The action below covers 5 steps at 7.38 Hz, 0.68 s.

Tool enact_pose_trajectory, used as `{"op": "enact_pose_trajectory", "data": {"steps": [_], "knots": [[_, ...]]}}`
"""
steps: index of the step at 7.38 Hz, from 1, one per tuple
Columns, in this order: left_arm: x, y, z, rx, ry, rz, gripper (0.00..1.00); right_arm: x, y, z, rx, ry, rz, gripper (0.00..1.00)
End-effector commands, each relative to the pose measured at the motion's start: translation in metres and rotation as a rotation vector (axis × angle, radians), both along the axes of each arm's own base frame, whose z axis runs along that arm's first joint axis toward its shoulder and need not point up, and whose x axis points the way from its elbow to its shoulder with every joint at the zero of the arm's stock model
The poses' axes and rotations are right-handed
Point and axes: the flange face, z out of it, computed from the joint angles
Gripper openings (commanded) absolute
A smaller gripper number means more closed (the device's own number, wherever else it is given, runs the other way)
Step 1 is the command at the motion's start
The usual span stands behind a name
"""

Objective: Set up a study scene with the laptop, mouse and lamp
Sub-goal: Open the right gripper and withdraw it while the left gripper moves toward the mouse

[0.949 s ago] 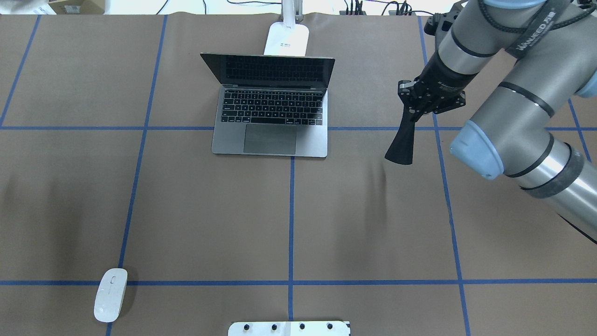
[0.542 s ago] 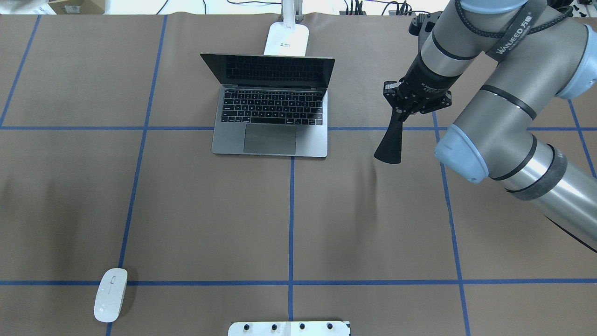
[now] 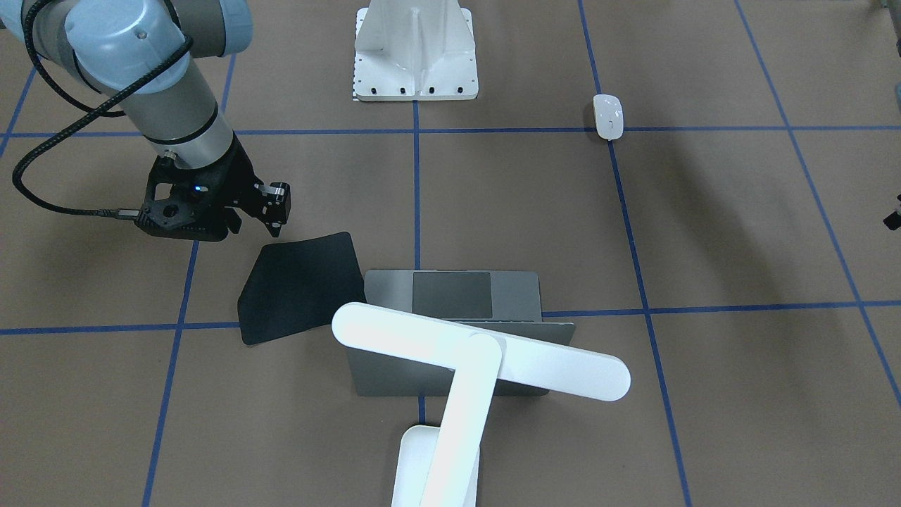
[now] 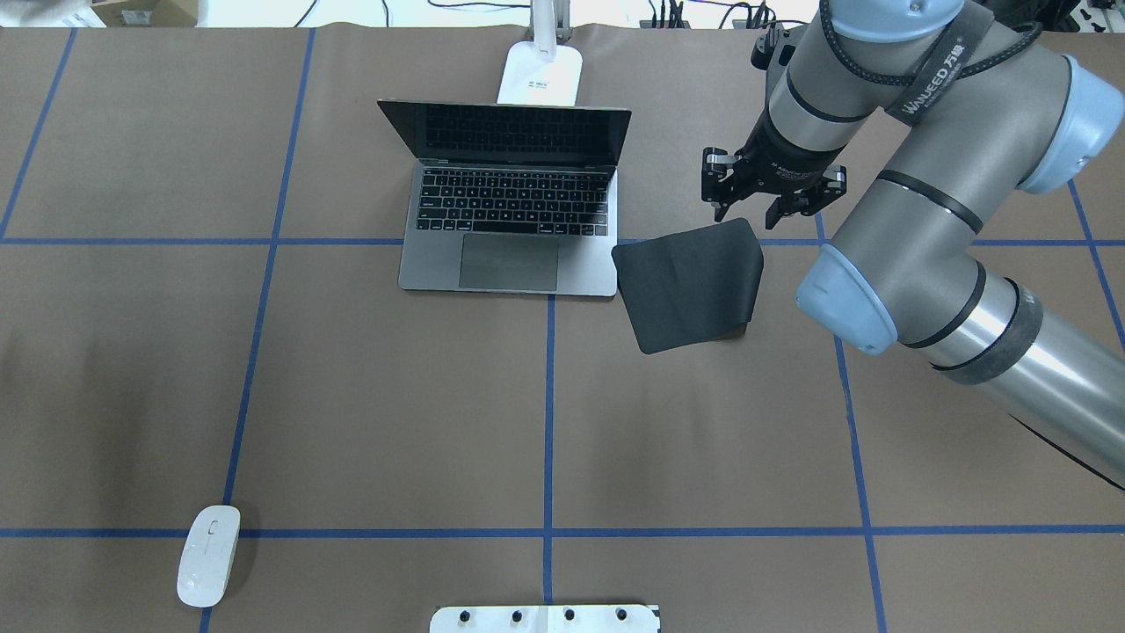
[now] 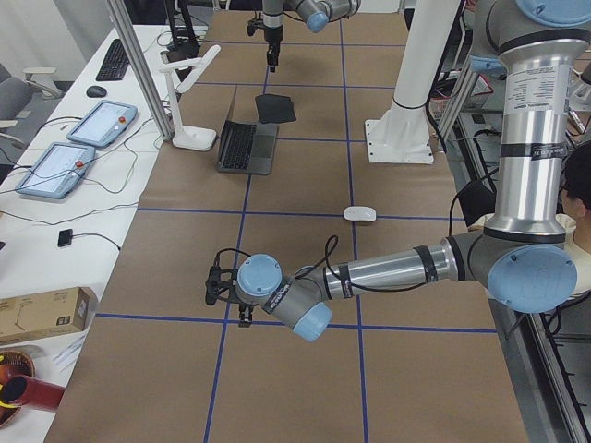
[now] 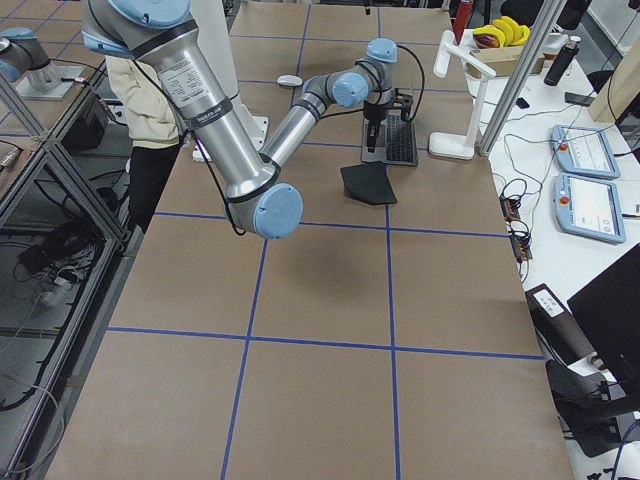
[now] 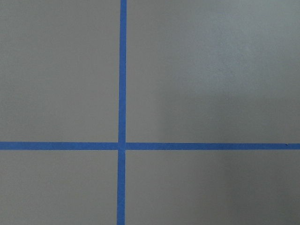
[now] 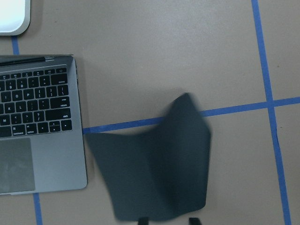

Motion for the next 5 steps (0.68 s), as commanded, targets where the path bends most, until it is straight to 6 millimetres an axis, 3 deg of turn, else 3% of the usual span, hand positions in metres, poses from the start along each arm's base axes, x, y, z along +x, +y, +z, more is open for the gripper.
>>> {"op": "enact_pose_trajectory", "data": {"steps": [1, 3, 4, 5], "knots": [[0.001, 0.006, 0.008, -0.032, -0.008, -0.010, 1.00, -0.001, 0.000, 0.002, 0.000, 0.004, -0.001, 1.00], [0.001, 0.000, 0.004, -0.130, -0.010, -0.086, 1.00, -0.001, -0.001, 0.019, -0.013, 0.025, -0.014, 1.00], [0.002, -0.002, -0.011, -0.143, 0.008, -0.106, 1.00, 0.000, 0.001, 0.031, -0.020, 0.035, -0.023, 1.00], [0.015, -0.004, -0.031, -0.165, 0.040, -0.108, 1.00, 0.007, 0.005, 0.061, 0.007, 0.071, -0.078, 1.00]]}}
